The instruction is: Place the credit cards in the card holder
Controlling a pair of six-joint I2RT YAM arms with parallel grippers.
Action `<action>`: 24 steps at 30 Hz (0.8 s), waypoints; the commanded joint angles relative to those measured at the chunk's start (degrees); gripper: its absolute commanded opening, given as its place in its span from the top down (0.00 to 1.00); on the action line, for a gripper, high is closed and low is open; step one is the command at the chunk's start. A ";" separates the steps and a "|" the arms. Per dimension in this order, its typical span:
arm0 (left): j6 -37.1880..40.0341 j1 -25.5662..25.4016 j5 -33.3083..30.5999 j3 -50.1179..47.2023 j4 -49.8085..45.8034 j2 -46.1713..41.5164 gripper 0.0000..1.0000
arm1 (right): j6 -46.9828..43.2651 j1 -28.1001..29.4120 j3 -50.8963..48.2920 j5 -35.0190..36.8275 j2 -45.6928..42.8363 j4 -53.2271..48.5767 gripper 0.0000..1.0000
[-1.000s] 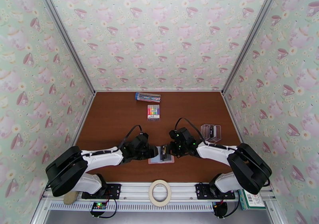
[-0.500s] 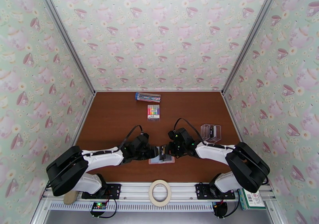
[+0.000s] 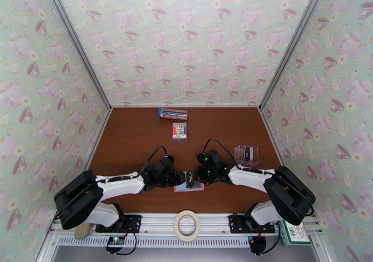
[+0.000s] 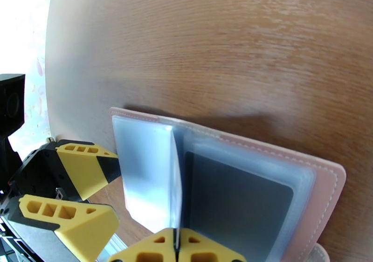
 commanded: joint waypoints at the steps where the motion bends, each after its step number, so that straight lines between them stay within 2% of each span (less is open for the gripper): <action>1: -0.83 -0.56 -0.58 0.91 -1.73 0.84 0.33 | -0.62 0.53 0.99 1.61 1.03 -4.43 1.00; 10: -0.59 -0.58 -0.57 1.10 -1.79 0.64 0.33 | -0.98 0.53 1.44 1.44 1.02 -6.40 1.00; 24: -0.07 -0.58 -0.82 1.50 -2.89 0.48 0.33 | -1.09 0.52 2.39 0.15 4.28 -4.02 1.00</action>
